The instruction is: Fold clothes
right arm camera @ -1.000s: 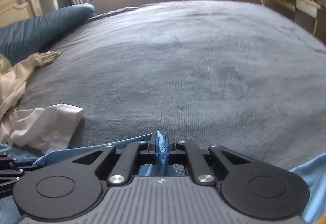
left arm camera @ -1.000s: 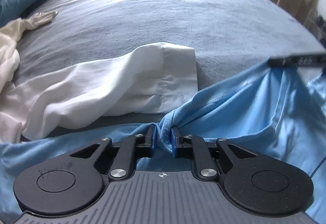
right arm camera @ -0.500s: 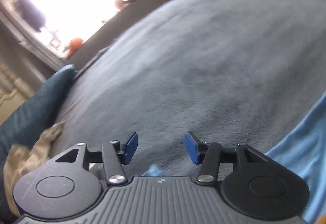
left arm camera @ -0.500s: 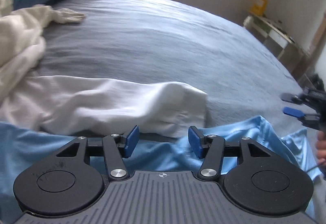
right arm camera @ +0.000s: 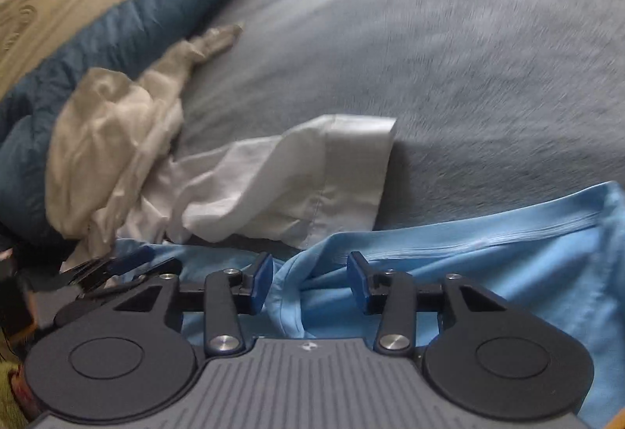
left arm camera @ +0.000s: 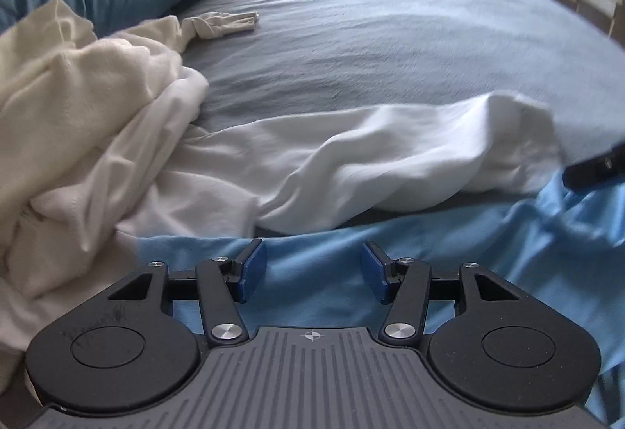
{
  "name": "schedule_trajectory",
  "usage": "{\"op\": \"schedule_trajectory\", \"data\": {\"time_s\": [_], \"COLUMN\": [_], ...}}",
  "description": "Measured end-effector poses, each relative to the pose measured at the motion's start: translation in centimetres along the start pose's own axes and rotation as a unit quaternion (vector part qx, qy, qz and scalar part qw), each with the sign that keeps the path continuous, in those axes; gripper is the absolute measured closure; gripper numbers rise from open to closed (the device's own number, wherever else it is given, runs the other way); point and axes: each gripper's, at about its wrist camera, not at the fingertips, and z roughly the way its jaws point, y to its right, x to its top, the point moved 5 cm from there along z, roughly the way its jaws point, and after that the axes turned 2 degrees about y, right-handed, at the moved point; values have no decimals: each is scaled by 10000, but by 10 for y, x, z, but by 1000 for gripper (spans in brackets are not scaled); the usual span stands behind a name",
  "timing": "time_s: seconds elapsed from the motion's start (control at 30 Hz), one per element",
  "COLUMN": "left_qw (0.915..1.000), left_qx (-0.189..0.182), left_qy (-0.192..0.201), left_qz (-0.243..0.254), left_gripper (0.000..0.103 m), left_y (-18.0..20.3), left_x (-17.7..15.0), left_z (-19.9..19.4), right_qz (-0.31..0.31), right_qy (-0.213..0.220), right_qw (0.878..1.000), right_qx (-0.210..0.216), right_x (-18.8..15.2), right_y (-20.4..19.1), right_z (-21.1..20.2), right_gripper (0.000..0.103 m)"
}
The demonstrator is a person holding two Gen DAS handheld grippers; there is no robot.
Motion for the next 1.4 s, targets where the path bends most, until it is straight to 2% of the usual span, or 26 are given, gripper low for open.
{"op": "schedule_trajectory", "data": {"time_s": [0.07, 0.2, 0.27, 0.3, 0.43, 0.57, 0.63, 0.7, 0.77, 0.8, 0.83, 0.9, 1.0, 1.1, 1.2, 1.27, 1.3, 1.4], "left_qw": [9999, 9999, 9999, 9999, 9999, 9999, 9999, 9999, 9999, 9999, 9999, 9999, 9999, 9998, 9997, 9996, 9996, 9994], "left_qx": [110, 93, 94, 88, 60, 48, 42, 40, 36, 39, 47, 73, 126, 158, 166, 185, 212, 311], "left_qy": [-80, -58, -51, -55, -57, -66, -71, -73, -75, -76, -73, -63, -43, -30, -16, 47, 70, 46], "left_qz": [38, -46, -80, -93, -92, -86, -89, -81, -84, -83, -80, -71, -79, -129, -193, -207, -189, -158], "left_gripper": [50, 49, 49, 49, 49, 49, 49, 49, 49, 49, 49, 49, 49, 49, 49, 49, 49, 49], "left_y": [-6, -13, -14, -15, -16, -16, -16, -16, -17, -17, -17, -16, -16, -16, -17, -18, -19, -22], "left_x": [-7, -12, -12, -13, -14, -14, -14, -14, -13, -13, -13, -13, -14, -14, -13, -12, -11, -12], "left_z": [4, 5, 5, 5, 6, 7, 7, 7, 8, 8, 8, 8, 8, 8, 7, 5, 4, 6], "right_qz": [206, 467, 480, 452, 260, 477, 537, 358, -22, -249, -538, -1137, -1911, -1963, -1668, -1732, -1773, -2142], "right_qy": [-123, -365, -371, -316, 435, 998, 975, 716, 311, 137, -28, -219, -251, -62, 172, 412, 503, 662], "right_qw": [9997, 9982, 9982, 9985, 9986, 9935, 9937, 9968, 9995, 9996, 9985, 9931, 9793, 9694, 9695, 9613, 9637, 9687], "right_qx": [-39, 56, 39, 28, -156, -257, -154, 32, 51, 30, -21, -185, -621, -1474, -1785, -2103, -1929, -1066], "right_x": [2, 5, 8, 10, 26, 39, 39, 34, 20, 13, 4, -12, -27, -26, -19, -16, -16, -20], "right_y": [3, 7, 9, 9, 9, 25, 30, 27, 18, 12, 7, -3, -11, 6, 18, 14, 7, -30], "right_z": [8, 21, 22, 21, 1, -19, -29, -34, -35, -34, -32, -26, -19, -15, -27, -40, -45, -49], "right_gripper": [65, 67, 79, 96, 100, 100, 97, 94, 79, 66, 61, 62, 103, 103, 103, 102, 102, 99]}}
